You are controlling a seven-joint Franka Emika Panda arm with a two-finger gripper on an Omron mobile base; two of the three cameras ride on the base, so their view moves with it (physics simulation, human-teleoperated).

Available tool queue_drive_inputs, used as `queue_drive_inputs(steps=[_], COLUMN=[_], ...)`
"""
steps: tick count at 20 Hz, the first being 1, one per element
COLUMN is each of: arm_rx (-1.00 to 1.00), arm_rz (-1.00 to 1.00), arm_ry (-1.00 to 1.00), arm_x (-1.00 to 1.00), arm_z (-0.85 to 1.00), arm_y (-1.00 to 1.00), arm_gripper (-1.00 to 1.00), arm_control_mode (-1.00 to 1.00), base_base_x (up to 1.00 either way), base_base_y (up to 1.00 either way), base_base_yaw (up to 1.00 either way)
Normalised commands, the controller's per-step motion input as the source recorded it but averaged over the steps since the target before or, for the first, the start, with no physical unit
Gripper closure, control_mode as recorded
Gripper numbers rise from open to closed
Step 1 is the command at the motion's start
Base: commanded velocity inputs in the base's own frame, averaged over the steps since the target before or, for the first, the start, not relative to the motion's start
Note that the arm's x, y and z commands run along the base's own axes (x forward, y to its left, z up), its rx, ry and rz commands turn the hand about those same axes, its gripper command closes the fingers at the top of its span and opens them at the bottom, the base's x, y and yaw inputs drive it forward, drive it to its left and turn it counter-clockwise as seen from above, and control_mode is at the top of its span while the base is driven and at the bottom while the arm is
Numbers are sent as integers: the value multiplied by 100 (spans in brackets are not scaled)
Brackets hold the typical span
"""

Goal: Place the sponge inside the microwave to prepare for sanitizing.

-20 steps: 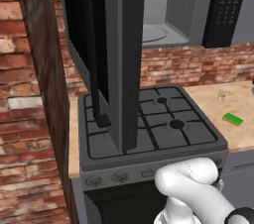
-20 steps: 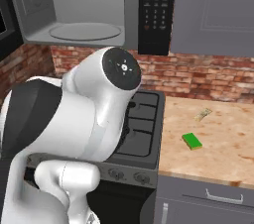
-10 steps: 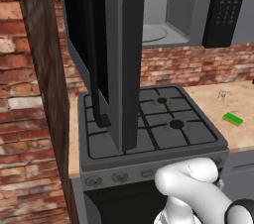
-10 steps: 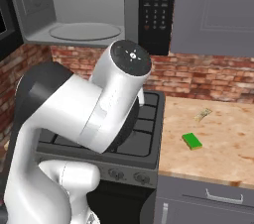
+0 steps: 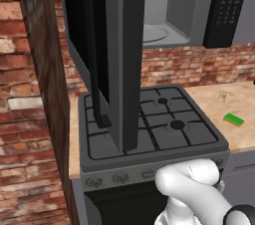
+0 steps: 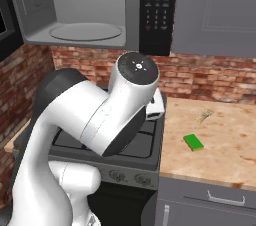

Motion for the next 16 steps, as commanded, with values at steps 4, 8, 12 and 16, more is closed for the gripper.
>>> queue_drive_inputs(steps=[4,8,12,16], arm_rx=[-10,-8,-1,0], arm_rz=[-11,-8,-5,-3], arm_ry=[10,24,30,29], arm_x=[36,39,40,36], arm_z=[-15,-11,-14,-24], arm_y=[-46,-44,-42,-41], arm_gripper=[-100,-100,-100,-100], arm_control_mode=[-100,-100,-100,-100], base_base_x=[0,0,0,0], base_base_y=[0,0,0,0], base_base_yaw=[0,0,0,0])
